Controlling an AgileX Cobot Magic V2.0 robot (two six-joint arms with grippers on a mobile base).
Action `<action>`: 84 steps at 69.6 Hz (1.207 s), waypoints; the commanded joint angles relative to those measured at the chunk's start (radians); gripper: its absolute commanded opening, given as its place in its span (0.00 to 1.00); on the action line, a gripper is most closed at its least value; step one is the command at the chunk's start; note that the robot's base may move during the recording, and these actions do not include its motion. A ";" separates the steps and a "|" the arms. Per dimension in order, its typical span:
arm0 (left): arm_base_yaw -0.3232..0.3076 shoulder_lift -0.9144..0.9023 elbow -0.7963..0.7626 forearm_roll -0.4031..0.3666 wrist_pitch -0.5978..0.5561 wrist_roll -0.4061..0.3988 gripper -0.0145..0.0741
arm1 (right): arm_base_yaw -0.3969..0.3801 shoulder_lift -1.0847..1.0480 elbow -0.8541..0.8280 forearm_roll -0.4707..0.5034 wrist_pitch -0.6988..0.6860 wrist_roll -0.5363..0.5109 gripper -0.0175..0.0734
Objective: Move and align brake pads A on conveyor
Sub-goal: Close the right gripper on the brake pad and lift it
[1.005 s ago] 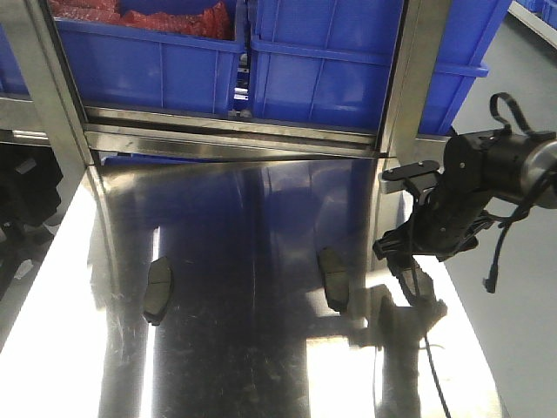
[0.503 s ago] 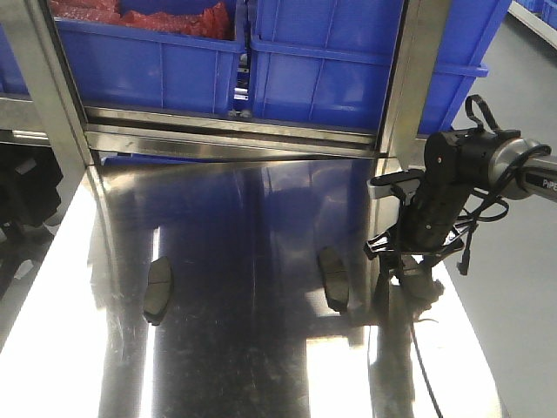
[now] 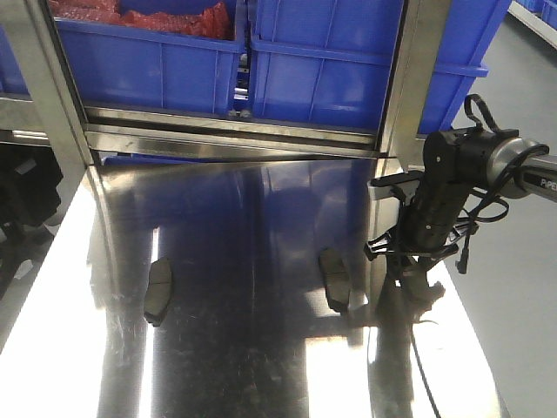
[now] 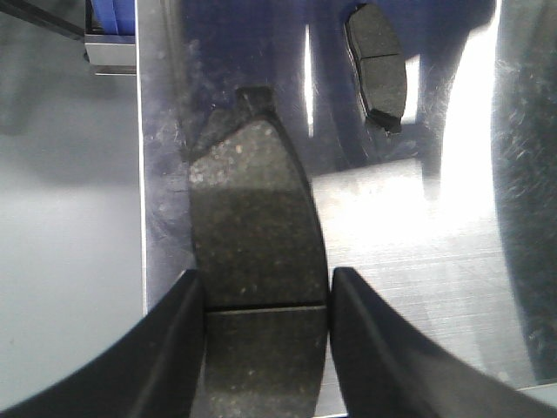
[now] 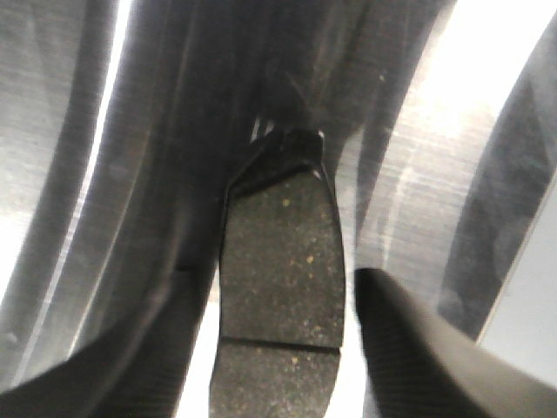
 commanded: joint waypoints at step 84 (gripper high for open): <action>-0.003 -0.005 -0.028 -0.011 -0.058 0.002 0.15 | -0.038 -0.604 0.366 0.020 -0.217 0.039 0.22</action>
